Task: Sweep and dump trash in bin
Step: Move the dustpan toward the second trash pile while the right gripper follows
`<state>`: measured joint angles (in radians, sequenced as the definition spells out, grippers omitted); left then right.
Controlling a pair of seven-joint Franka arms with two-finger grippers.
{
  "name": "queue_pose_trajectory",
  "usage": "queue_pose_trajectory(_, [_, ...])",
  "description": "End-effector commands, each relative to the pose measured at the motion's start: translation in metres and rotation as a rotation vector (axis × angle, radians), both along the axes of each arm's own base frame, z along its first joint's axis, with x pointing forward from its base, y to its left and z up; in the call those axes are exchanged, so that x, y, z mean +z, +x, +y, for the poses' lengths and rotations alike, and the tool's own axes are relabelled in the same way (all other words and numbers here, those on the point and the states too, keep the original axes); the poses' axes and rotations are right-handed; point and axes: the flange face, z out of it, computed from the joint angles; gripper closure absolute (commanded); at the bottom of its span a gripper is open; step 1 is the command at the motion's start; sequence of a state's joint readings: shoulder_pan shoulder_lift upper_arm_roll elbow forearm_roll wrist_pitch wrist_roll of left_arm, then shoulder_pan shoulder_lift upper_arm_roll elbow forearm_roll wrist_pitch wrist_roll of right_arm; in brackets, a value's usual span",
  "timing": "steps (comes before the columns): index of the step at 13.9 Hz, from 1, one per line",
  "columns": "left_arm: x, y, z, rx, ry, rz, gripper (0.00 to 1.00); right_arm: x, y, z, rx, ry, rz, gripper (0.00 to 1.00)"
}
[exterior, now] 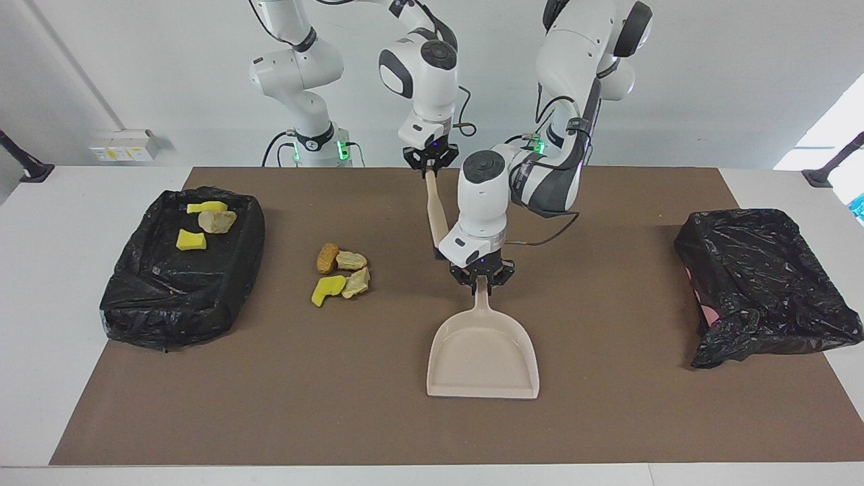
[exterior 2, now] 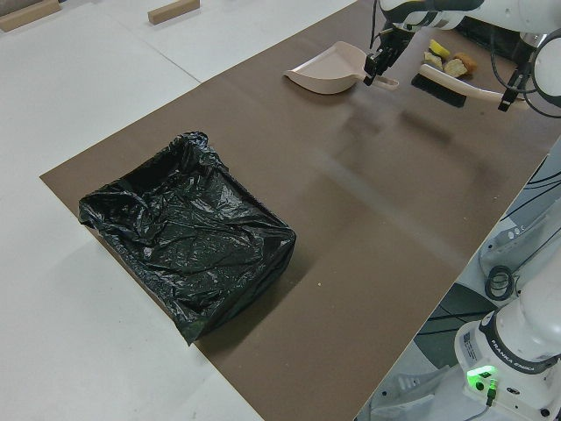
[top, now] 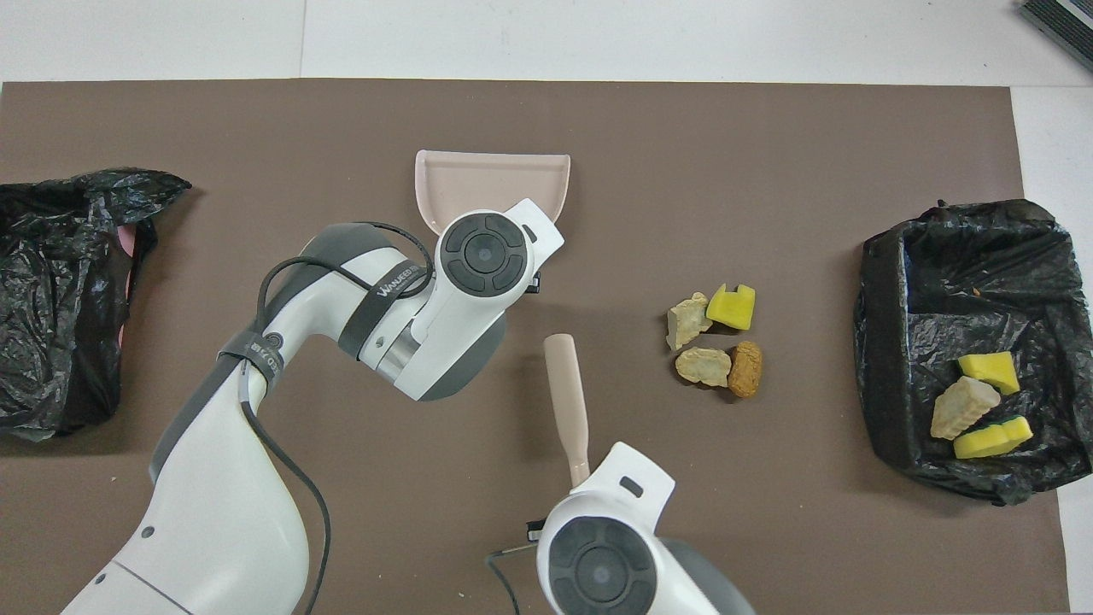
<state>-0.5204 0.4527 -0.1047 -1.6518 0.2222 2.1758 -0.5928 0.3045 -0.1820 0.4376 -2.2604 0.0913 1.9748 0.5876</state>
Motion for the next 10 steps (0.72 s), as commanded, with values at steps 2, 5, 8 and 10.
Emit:
queue_pose_trajectory(2, [0.041, 0.013, 0.017, 0.024, 0.002, -0.062, 1.00, 0.012, 0.038, -0.078, -0.060, -0.085, -0.034, 1.00])
queue_pose_trajectory(5, [0.065, 0.016, 0.037, -0.038, 0.027, -0.055, 1.00, 0.001, 0.075, -0.139, -0.104, -0.163, -0.044, 1.00])
queue_pose_trajectory(8, [0.069, 0.016, 0.050, -0.150, 0.077, -0.014, 1.00, -0.008, 0.092, -0.195, -0.045, -0.225, -0.024, 1.00])
queue_pose_trajectory(10, [0.073, 0.012, 0.057, -0.303, 0.123, 0.035, 1.00, -0.014, 0.100, -0.230, -0.018, -0.229, -0.001, 1.00])
